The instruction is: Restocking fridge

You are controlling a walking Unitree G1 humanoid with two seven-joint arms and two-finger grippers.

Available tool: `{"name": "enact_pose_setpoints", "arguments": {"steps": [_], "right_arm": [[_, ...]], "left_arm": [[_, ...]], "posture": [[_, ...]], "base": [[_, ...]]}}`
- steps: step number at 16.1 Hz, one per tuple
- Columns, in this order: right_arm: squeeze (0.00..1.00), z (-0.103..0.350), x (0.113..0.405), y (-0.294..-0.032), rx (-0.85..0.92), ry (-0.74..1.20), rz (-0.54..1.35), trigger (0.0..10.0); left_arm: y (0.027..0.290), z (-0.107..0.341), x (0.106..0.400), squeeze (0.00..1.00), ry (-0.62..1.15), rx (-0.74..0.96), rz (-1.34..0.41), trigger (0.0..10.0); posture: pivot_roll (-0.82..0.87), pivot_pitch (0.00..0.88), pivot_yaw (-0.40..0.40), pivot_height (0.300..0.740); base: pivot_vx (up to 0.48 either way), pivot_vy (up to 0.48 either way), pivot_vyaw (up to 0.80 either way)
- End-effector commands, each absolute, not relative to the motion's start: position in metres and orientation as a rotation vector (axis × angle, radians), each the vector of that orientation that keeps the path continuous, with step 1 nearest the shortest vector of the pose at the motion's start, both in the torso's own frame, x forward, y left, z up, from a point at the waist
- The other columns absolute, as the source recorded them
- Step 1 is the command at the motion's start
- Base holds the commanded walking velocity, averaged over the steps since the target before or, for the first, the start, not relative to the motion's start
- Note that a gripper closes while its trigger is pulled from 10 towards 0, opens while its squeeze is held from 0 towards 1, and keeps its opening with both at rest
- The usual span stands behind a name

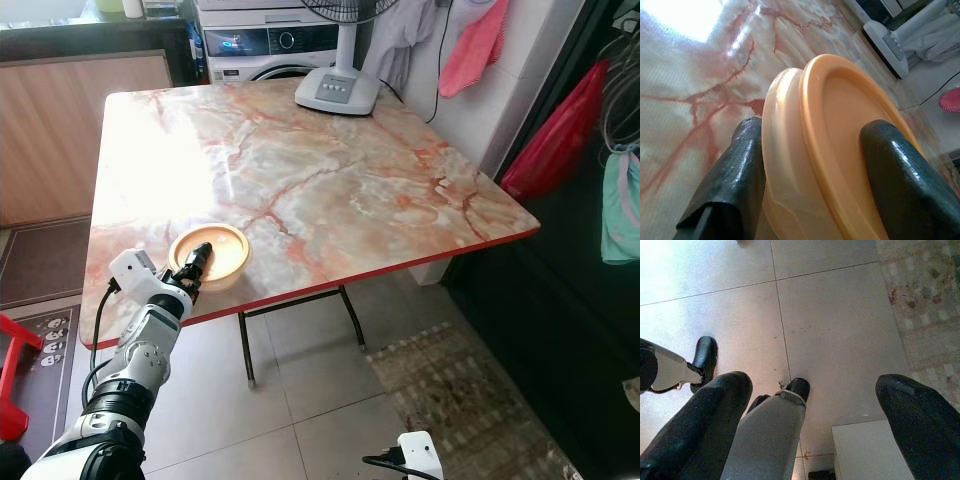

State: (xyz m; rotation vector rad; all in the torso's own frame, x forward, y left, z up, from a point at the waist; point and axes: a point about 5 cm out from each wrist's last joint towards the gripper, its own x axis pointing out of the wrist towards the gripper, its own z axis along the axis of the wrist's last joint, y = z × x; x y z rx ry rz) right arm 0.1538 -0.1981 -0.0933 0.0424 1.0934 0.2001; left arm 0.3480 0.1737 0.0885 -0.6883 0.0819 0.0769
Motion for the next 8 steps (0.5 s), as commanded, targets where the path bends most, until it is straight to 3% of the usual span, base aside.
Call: {"name": "enact_pose_setpoints", "arguments": {"steps": [1,8], "right_arm": [[0.00,-0.093,0.153,-0.202,0.037,1.097,0.191,10.0],[0.00,-0.092,0.155,-0.202,0.034,1.093,0.196,10.0]], "left_arm": [[0.169,0.090,0.350,0.00,0.088,-0.681,0.069,0.0],[0.177,0.111,0.349,0.00,-0.104,-0.722,0.093,0.0]], "posture": [[0.04,0.000,-0.070,0.740],[0.04,0.000,-0.074,0.740]], "base": [[0.000,0.000,0.00],[0.000,0.000,0.00]]}}
